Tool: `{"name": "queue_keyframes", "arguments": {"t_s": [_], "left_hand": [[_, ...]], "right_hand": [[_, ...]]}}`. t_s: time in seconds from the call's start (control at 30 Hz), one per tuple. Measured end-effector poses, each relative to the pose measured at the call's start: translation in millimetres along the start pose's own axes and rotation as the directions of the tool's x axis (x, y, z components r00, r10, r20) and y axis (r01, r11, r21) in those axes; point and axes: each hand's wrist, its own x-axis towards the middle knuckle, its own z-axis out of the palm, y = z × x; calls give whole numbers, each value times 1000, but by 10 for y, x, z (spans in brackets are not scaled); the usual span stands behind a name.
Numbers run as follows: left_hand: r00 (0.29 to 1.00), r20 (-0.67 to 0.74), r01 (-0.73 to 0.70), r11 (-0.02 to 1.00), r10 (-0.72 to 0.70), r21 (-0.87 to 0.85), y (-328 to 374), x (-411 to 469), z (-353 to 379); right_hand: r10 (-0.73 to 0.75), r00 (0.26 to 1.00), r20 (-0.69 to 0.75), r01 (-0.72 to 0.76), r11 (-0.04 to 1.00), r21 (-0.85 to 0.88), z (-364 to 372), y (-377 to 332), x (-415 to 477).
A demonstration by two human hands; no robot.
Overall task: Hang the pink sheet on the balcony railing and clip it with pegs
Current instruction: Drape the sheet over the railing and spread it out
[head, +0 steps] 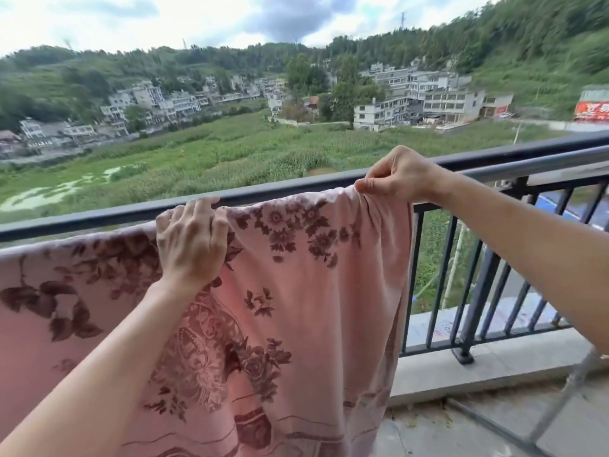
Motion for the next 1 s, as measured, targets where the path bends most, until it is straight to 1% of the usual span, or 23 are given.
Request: {"name": "queue_keyframes", "arguments": {"t_s": [0.03, 0.1, 0.13, 0.23, 0.3, 0.33, 0.4, 0.47, 0.53, 0.57, 0.6, 0.67, 0.73, 0.77, 0.8, 0.87, 0.9, 0.97, 1.0], "left_hand": [[1000, -9, 4, 1000, -4, 28, -49, -14, -19], [1000, -3, 13, 997, -13, 77, -124, -61, -97], [1000, -3, 29, 995, -29, 93, -136, -67, -126], [998, 7, 63, 987, -65, 147, -268, -102, -256], [996, 29, 76, 979, -83, 188, -328, -131, -346], [994, 43, 86, 975, -97, 203, -337, -141, -378], [986, 89, 116, 966, -140, 231, -397, -156, -480], [971, 127, 163, 946, -205, 279, -422, -174, -583], [964, 86, 219, 936, -251, 276, -287, -234, -645], [970, 46, 224, 947, -241, 232, -138, -286, -667], [980, 13, 196, 966, -201, 168, 60, -336, -691], [998, 1, 59, 997, -59, 42, 648, -416, -629], [995, 23, -101, 995, 102, -25, 1295, -442, -507], [987, 49, -151, 988, 153, -43, 1543, -423, -413], [981, 78, -172, 984, 176, -48, 1723, -395, -317], [982, 92, -159, 985, 164, -60, 1878, -316, -135], [985, 75, -145, 984, 153, -99, 1870, -256, -99], [991, 35, -117, 962, 130, -248, 1775, -108, -159], [993, 49, -86, 943, 107, -321, 1686, 3, -241]], "right_hand": [[-38, 997, -61, 39, 999, 13, 16, 3, -11], [-73, 980, -185, 64, 996, -58, -55, 115, -58], [-61, 971, -232, 39, 995, -95, -146, 232, -89], [27, 930, -367, -93, 982, -163, -472, 590, -264], [74, 904, -421, -167, 967, -190, -635, 692, -390], [89, 907, -412, -178, 967, -182, -664, 695, -426], [92, 946, -312, -147, 977, -155, -614, 606, -459], [113, 973, -203, -122, 992, -35, -618, 549, -493], [131, 981, -145, -125, 991, 53, -714, 550, -551], [134, 984, -114, -129, 990, 49, -754, 550, -602], [137, 988, -75, -136, 991, 14, -783, 538, -655], [128, 992, 21, -127, 991, -41, -897, 544, -796], [125, 985, 120, -123, 992, -25, -1037, 539, -942], [121, 981, 155, -122, 993, -4, -1076, 516, -983], [127, 977, 171, -132, 991, 20, -1088, 480, -1006], [96, 984, 150, -99, 995, 12, -996, 413, -1030], [66, 992, 108, -66, 998, 0, -932, 387, -1020], [20, 1000, -20, -19, 1000, 13, -853, 371, -959], [-4, 998, -64, 7, 999, 44, -829, 327, -890]]}}
